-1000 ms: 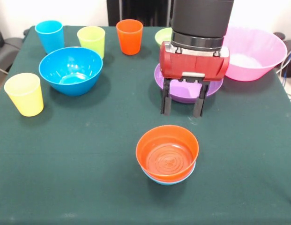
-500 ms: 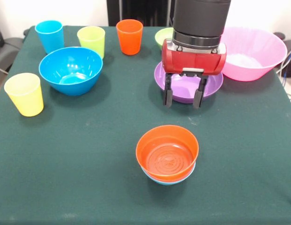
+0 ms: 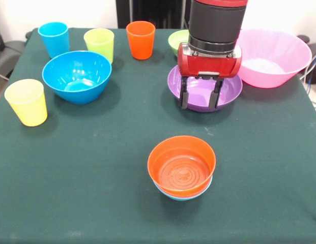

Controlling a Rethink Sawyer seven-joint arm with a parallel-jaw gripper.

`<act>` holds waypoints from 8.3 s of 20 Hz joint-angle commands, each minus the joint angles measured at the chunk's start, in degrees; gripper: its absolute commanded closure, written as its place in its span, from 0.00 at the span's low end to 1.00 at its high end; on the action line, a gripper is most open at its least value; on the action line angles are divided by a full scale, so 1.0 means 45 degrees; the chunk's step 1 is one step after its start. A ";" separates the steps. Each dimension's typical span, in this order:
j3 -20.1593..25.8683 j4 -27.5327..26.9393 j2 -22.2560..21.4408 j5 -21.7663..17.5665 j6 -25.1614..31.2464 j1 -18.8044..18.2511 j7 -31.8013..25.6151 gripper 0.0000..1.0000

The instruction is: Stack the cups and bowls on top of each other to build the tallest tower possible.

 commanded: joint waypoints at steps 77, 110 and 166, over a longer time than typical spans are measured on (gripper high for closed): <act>-0.0099 0.3177 0.0852 0.2578 -0.2480 0.1708 0.2519 0.00; -0.1171 0.3021 0.1779 0.2423 -0.4000 0.1609 0.1815 0.00; -0.1386 0.3320 0.1527 0.3853 -0.3772 0.2755 0.2377 0.00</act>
